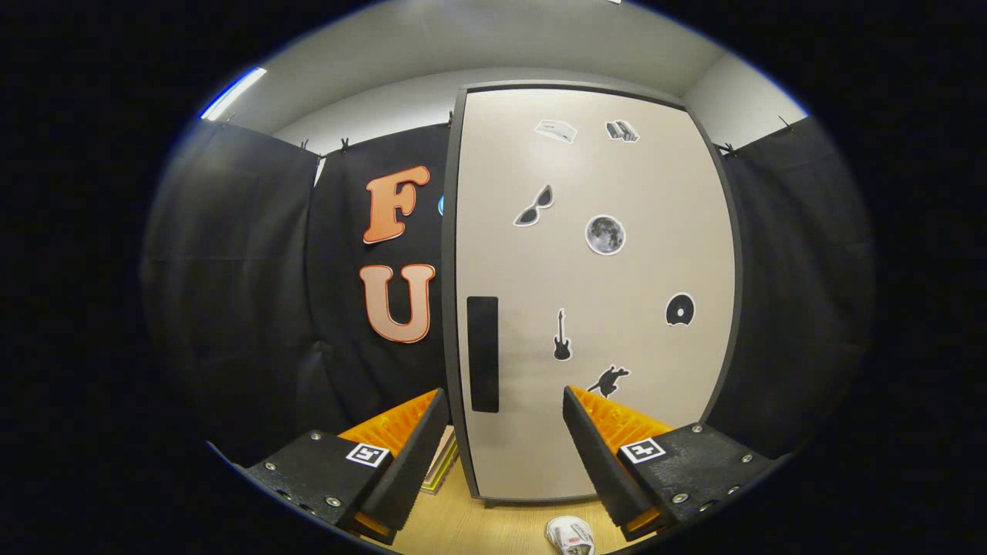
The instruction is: Open the shoe cabinet door, grab the shoes and put them into the shoe cabinet, then close the shoe cabinet door.
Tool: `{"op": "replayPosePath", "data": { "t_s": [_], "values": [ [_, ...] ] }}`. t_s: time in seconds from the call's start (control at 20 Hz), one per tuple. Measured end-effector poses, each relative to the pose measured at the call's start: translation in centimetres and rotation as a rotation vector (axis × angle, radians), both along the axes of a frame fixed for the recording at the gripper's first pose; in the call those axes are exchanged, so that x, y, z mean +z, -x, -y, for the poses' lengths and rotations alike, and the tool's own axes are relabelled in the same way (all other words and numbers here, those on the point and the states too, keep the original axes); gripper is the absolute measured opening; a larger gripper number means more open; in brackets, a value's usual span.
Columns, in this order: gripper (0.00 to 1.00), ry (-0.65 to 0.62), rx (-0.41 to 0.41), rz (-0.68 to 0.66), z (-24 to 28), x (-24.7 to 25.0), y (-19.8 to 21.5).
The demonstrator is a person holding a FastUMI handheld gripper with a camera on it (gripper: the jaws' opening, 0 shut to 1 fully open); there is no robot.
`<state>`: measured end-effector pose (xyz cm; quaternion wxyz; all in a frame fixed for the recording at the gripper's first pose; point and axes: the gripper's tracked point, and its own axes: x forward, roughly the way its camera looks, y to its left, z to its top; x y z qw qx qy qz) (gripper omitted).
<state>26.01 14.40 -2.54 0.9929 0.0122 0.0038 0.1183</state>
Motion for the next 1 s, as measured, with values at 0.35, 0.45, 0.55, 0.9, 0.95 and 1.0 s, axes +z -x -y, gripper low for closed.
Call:
{"op": "replayPosePath", "data": {
  "t_s": [0.35, 0.45, 0.55, 0.9, 0.95, 1.0],
  "values": [
    [0.93, 0.005, 0.015, -0.013, -2.9, -0.5, -3.5],
    [0.92, 0.008, 0.001, -0.026, -3.4, -0.8, -4.7],
    [0.92, 0.015, -0.024, -0.028, -3.6, -0.8, -5.9],
    [0.73, 0.024, -0.076, -0.046, -3.9, -1.8, -9.3],
    [0.66, 0.026, -0.075, -0.054, -4.0, -2.2, -9.6],
    [0.63, 0.032, -0.076, -0.073, -4.1, -2.7, -10.0]
  ]
}}
